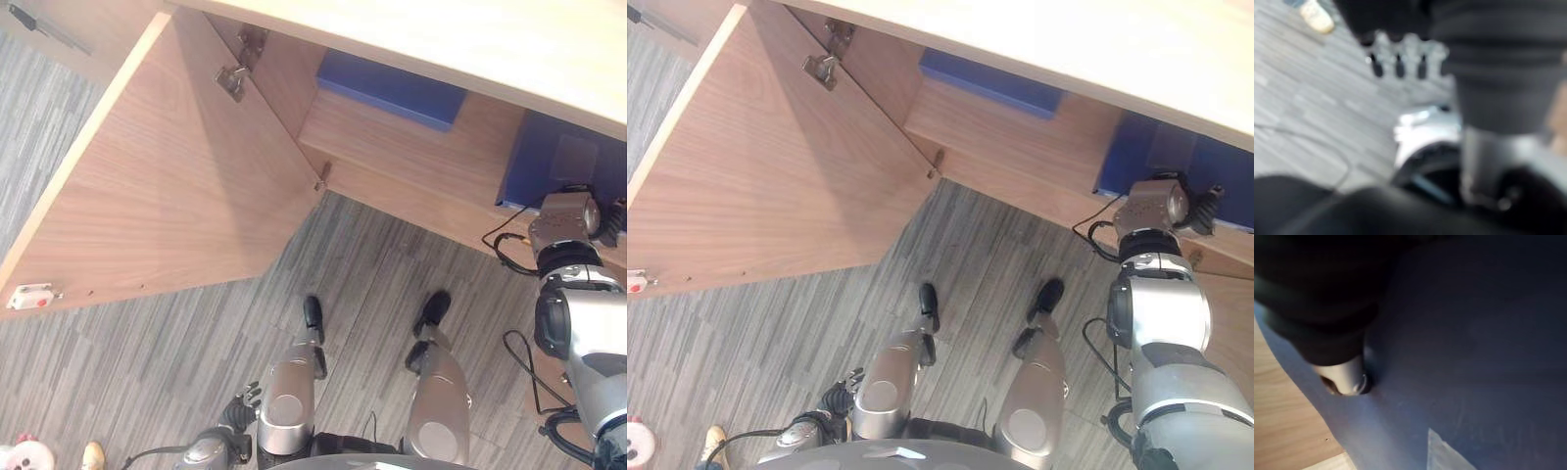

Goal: Put the empty folder in the office cabinet

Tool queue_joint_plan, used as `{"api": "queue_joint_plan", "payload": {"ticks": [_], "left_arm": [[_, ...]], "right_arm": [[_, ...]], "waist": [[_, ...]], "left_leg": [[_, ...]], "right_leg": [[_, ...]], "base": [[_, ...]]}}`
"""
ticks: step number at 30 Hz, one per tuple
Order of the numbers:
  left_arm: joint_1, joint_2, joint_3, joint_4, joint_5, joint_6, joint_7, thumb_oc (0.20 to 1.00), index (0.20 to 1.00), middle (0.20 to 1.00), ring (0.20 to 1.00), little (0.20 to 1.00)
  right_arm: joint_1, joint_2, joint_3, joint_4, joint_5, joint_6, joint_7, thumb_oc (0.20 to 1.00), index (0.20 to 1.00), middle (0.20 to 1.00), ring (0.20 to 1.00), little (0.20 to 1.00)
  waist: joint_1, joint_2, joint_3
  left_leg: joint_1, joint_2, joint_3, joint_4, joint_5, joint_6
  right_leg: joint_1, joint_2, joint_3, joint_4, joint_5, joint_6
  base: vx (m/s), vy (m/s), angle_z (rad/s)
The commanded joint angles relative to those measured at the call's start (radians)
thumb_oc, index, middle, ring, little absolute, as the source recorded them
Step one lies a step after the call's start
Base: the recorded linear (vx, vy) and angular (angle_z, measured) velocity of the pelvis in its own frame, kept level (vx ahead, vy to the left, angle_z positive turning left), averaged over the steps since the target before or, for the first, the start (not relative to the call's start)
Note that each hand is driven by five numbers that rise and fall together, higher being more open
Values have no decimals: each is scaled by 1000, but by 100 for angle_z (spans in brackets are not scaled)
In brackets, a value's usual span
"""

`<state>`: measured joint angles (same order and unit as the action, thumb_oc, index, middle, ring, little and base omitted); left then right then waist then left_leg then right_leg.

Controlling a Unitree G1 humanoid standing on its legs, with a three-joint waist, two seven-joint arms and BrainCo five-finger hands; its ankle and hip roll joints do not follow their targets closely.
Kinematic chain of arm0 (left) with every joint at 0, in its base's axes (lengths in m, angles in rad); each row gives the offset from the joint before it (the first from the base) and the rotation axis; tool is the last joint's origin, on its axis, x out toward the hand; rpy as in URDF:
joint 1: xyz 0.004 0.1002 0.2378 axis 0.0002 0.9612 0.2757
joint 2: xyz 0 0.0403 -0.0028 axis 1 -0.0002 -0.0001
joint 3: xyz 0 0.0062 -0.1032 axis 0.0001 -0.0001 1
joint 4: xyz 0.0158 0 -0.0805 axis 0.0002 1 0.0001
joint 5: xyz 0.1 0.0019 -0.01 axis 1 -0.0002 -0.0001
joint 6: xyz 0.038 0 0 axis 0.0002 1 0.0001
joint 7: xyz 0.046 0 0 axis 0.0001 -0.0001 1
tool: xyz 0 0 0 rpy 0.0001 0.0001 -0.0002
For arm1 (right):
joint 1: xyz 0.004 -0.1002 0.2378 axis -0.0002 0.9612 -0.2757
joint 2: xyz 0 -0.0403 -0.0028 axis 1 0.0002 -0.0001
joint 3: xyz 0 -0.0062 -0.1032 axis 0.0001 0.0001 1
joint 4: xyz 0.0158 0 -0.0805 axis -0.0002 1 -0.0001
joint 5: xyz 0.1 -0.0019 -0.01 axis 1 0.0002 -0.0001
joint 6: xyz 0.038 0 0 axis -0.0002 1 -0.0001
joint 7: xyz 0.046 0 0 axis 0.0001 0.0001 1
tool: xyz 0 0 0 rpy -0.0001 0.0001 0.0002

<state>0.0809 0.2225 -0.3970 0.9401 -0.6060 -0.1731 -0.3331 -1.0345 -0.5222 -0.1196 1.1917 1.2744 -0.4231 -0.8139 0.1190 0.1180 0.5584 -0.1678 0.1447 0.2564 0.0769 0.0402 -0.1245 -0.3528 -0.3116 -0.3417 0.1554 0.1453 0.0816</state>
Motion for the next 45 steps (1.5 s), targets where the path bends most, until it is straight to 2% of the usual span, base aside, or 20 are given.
{"api": "queue_joint_plan", "payload": {"ticks": [1, 3, 4, 5, 7, 9, 12, 17, 23, 29, 31, 38, 41, 45], "left_arm": [[6, 47, -72, -53, -65, -1, 29, 1000, 1000, 1000, 1000, 1000], [6, 47, -72, -53, -65, -1, 29, 1000, 1000, 1000, 1000, 1000], [7, 50, -72, -63, -78, 12, 30, 1000, 1000, 1000, 1000, 1000], [12, 56, -66, -82, -109, 29, 31, 1000, 1000, 1000, 1000, 1000], [12, 60, -62, -83, -114, 32, 28, 1000, 1000, 1000, 1000, 1000], [10, 64, -53, -76, -112, 33, 24, 1000, 1000, 1000, 1000, 1000], [8, 64, -54, -68, -105, 30, 28, 1000, 1000, 1000, 1000, 1000], [23, 56, -43, -60, -112, 51, 7, 1000, 1000, 1000, 1000, 1000], [54, 47, -35, -48, -107, 32, -12, 1000, 1000, 1000, 1000, 1000], [81, 42, -9, -57, -129, 26, -64, 1000, 1000, 1000, 1000, 1000], [92, 42, -6, -62, -130, 25, -78, 1000, 1000, 1000, 1000, 1000], [112, 34, 6, -33, -127, -15, -146, 1000, 1000, 1000, 1000, 1000], [114, 34, 5, -23, -132, -31, -162, 1000, 1000, 1000, 1000, 1000], [107, 43, -11, -121, -126, 17, -50, 1000, 1000, 1000, 1000, 1000]], "right_arm": [[-89, -94, 72, 18, -77, -28, 84, 200, 200, 200, 200, 200], [-89, -94, 72, 18, -77, -28, 84, 200, 200, 200, 200, 200], [-104, -98, 89, 10, -94, -34, 87, 200, 200, 200, 200, 200], [-151, -106, 131, 6, -131, 3, 91, 200, 200, 200, 200, 200], [-167, -108, 144, 5, -125, -2, 77, 200, 200, 200, 200, 200], [-194, -114, 162, 10, -18, -54, 57, 200, 200, 200, 200, 200], [-238, -124, 175, 23, 7, -103, 44, 200, 200, 200, 200, 200], [-318, -156, 203, 34, 56, -166, -53, 200, 200, 200, 200, 200], [-398, -216, 244, 54, 75, -208, -146, 200, 200, 200, 200, 200], [-467, -254, 290, 56, 3, -168, -145, 200, 200, 200, 200, 200], [-488, -264, 311, 58, -57, -125, -138, 200, 200, 200, 200, 200], [-541, -262, 368, 73, -118, -20, -109, 200, 200, 200, 200, 200], [-555, -257, 387, 76, -95, -27, -105, 200, 200, 200, 200, 200], [-591, -222, 380, 96, -72, -82, -167, 200, 200, 200, 200, 200]], "waist": [[23, 38, -38], [23, 38, -38], [27, 45, -38], [33, 54, -38], [36, 56, -38], [38, 61, -38], [39, 75, -38], [45, 96, -38], [46, 107, -38], [43, 135, -38], [43, 149, -38], [41, 176, -38], [42, 184, -38], [68, 166, -38]], "left_leg": [[-23, 120, -100, 88, -109, -11], [-23, 120, -100, 88, -109, -11], [-17, 120, -109, 88, -124, -15], [-45, 123, -111, 93, -117, -21], [-54, 125, -112, 93, -113, -23], [-78, 130, -116, 96, -104, -26], [-121, 135, -133, 108, -94, -30], [-166, 152, -159, 151, -74, -43], [-199, 163, -170, 168, -37, -56], [-230, 159, -170, 173, 14, -70], [-244, 157, -170, 180, 32, -75], [-267, 145, -167, 180, 64, -81], [-272, 140, -167, 174, 71, -81], [-302, 140, -178, 188, 48, -63]], "right_leg": [[-99, -83, 80, 88, -80, 91], [-99, -83, 80, 88, -80, 91], [-96, -85, 88, 100, -101, 103], [-126, -90, 94, 118, -110, 100], [-137, -92, 97, 125, -113, 99], [-160, -93, 102, 139, -121, 95], [-192, -96, 125, 172, -145, 83], [-267, -105, 156, 294, -205, 62], [-318, -106, 164, 375, -255, 36], [-364, -112, 172, 407, -283, 8], [-385, -116, 177, 426, -293, -2], [-420, -115, 190, 442, -314, -29], [-428, -112, 194, 437, -315, -34], [-434, -100, 197, 426, -301, -35]], "base": [[6, -9, -4], [6, -5, -1], [91, 10, 0], [94, -1, -3], [5, -14, -4], [22, -54, -6], [45, -77, 3], [62, -100, 9], [23, -63, 4], [-8, -3, -6], [-14, 2, -10], [-7, 20, -3], [-8, 22, -4], [-5, -129, -2]]}}
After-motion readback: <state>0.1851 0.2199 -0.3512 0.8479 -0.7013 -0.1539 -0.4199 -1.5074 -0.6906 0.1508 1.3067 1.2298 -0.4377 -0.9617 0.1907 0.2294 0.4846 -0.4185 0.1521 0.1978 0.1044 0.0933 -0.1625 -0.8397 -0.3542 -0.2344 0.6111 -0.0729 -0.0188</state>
